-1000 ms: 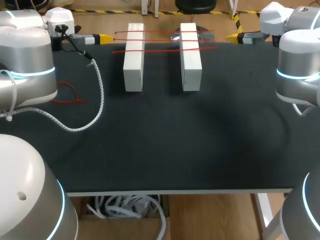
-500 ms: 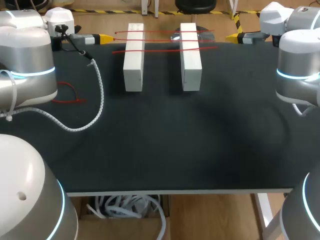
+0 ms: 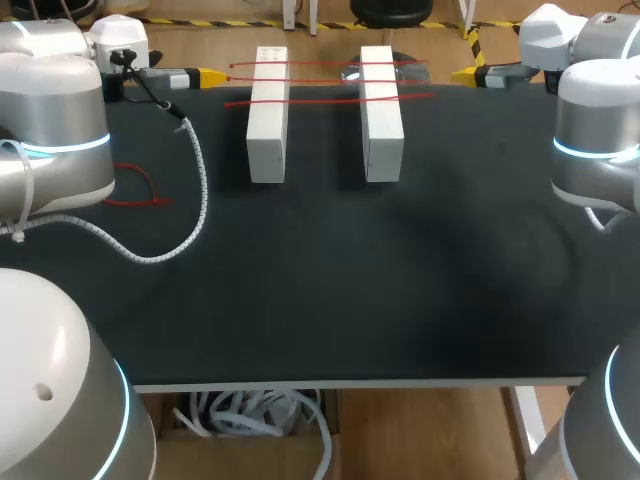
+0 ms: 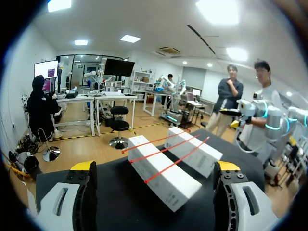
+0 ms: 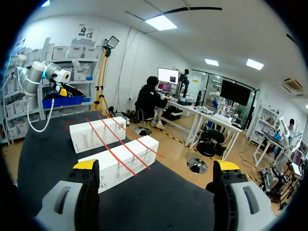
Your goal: Grab the tape and strap the tape.
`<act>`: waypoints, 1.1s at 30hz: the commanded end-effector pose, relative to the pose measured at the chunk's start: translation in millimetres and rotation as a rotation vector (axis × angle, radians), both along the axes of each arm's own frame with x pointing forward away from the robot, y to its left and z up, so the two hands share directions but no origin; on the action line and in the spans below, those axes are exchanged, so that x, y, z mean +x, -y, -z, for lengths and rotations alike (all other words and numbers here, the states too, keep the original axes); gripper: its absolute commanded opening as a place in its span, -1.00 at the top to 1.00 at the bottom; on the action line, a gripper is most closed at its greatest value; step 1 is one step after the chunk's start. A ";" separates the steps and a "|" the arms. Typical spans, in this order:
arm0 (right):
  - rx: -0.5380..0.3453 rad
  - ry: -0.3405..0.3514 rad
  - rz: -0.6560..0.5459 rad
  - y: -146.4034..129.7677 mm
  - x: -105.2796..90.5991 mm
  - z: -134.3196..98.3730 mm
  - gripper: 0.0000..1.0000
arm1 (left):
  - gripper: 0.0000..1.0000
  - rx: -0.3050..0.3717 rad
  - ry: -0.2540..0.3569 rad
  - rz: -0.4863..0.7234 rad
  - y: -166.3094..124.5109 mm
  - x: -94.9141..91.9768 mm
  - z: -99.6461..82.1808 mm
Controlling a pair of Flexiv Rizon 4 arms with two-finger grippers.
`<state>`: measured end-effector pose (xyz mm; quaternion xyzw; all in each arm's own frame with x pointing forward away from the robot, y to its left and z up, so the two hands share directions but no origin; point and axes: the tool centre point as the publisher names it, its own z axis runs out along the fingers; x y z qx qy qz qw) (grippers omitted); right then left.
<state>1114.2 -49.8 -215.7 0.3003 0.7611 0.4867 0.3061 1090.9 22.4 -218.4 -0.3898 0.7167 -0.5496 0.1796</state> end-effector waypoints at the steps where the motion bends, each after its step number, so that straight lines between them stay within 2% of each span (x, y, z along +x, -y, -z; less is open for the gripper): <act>1: 0.000 0.000 0.000 0.0 0.0 0.2 -1.00 | -1.00 0.001 -0.003 0.001 -0.1 0.1 -0.7; 8: 0.000 0.000 0.000 0.0 0.0 0.2 -1.00 | -1.00 0.001 -0.003 0.001 -0.1 0.1 -0.7; 10: 0.000 0.000 0.000 0.0 0.0 0.2 -1.00 | -1.00 0.037 0.044 0.062 1.5 -1.4 -1.6; 12: 0.000 0.000 0.000 0.0 0.0 0.2 -1.00 | -1.00 0.061 0.117 0.122 1.8 -3.3 0.7; 15: 0.000 0.000 0.000 0.0 0.0 0.2 -1.00 | -1.00 0.099 0.184 0.204 0.9 -5.8 10.7; 18: 0.000 0.000 0.000 0.0 0.0 0.2 -1.00 | -1.00 0.124 0.210 0.267 0.2 -8.2 21.9; 22: 0.000 0.000 0.000 0.0 0.0 0.2 -1.00 | -1.00 0.096 0.217 0.310 1.8 -9.6 30.3; 23: 0.000 0.000 0.000 0.0 0.0 0.2 -1.00 | -0.49 0.094 0.216 0.316 2.4 -10.0 31.3; 24: 0.000 0.000 0.000 0.0 0.0 0.2 -1.00 | -0.18 0.094 0.214 0.317 3.7 -10.0 32.3; 25: 0.000 0.000 0.000 0.0 0.0 0.2 -1.00 | -0.38 0.088 0.221 0.326 4.9 -9.9 33.0; 26: 0.000 0.000 0.000 0.0 0.0 0.2 -1.00 | -0.22 0.088 0.221 0.326 6.7 -9.9 34.3; 27: 0.000 0.000 0.000 0.0 0.0 0.2 -1.00 | -0.18 0.093 0.219 0.327 8.5 -9.3 36.0; 29: 0.000 0.000 0.000 0.0 0.0 0.2 -1.00 | 0.09 0.083 0.226 0.341 11.1 -9.2 37.6; 30: 0.000 0.000 0.000 0.0 0.0 0.2 -1.00 | 0.15 0.087 0.225 0.344 12.9 -8.9 38.7; 32: 0.000 0.000 0.000 0.0 0.0 0.2 -1.00 | 0.01 0.080 0.232 0.364 15.6 -8.5 39.7; 33: 0.000 0.000 0.000 0.0 0.0 0.2 -1.00 | 0.00 0.080 0.232 0.364 17.1 -8.4 40.2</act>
